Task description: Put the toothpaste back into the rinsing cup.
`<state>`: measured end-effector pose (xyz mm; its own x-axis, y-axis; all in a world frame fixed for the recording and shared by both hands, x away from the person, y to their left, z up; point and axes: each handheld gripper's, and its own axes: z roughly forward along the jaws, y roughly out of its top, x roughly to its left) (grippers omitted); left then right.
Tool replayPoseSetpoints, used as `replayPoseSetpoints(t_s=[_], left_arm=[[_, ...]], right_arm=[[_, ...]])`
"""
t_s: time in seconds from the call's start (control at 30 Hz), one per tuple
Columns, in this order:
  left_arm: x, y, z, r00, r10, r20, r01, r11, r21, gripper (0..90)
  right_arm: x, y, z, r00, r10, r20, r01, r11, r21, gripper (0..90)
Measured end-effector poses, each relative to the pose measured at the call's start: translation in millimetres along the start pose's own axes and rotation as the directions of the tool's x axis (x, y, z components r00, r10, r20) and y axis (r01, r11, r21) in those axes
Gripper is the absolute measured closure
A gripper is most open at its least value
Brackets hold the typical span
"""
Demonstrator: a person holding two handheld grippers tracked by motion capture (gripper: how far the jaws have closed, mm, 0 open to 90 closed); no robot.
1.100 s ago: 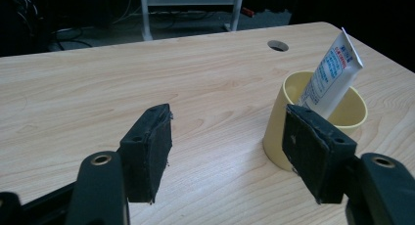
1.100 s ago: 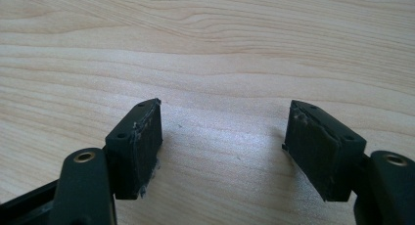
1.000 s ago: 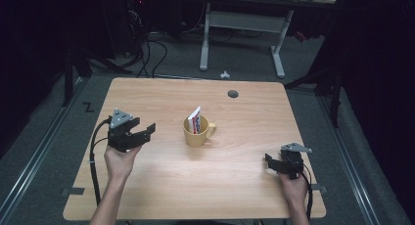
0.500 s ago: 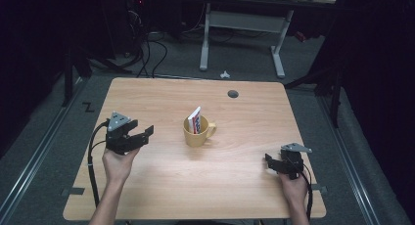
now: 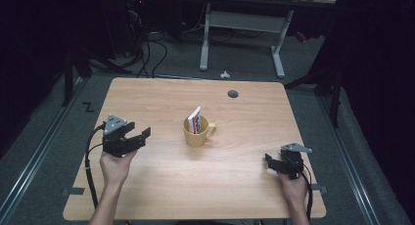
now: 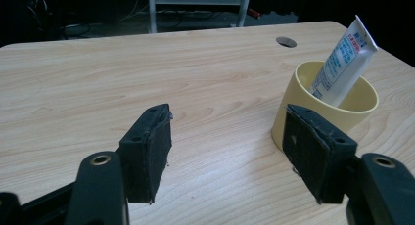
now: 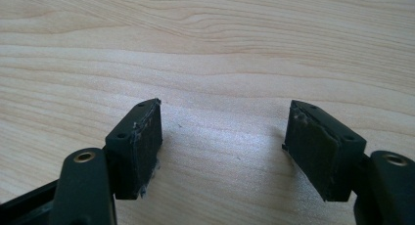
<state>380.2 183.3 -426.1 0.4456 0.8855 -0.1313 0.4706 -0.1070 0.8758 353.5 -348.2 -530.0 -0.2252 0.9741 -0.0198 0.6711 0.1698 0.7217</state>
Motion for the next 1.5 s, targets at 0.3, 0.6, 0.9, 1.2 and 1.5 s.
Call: replayPoseSetpoints(t_s=[0.3, 0.6, 0.9, 1.2, 1.5], left_arm=[[1.0, -7.0, -0.5, 1.0000, -0.005, -0.002, 0.005, 1.0000, 0.006, 35.5], [2.3, -13.0, -1.9, 0.9999, -0.014, -0.004, 0.014, 0.9999, 0.008, 35.6], [3.0, -19.9, -1.3, 0.9997, -0.023, -0.006, 0.023, 0.9995, 0.019, 35.5], [5.2, -28.0, 0.6, 0.9989, -0.046, 0.002, 0.046, 0.9984, 0.032, 35.0], [6.6, -36.0, 1.7, 0.9980, -0.063, 0.002, 0.062, 0.9973, 0.040, 34.8]], right_arm=[[0.0, 0.0, 0.0, 1.0000, 0.000, 0.000, 0.000, 1.000, 0.000, 30.0], [0.0, 0.0, 0.0, 1.0000, 0.000, 0.000, 0.000, 1.000, 0.000, 30.0], [0.0, 0.0, 0.0, 1.0000, 0.000, 0.000, 0.000, 1.000, 0.000, 30.0], [0.0, 0.0, 0.0, 1.0000, 0.000, 0.000, 0.000, 1.000, 0.000, 30.0], [0.0, 0.0, 0.0, 1.0000, 0.000, 0.000, 0.000, 1.000, 0.000, 30.0]])
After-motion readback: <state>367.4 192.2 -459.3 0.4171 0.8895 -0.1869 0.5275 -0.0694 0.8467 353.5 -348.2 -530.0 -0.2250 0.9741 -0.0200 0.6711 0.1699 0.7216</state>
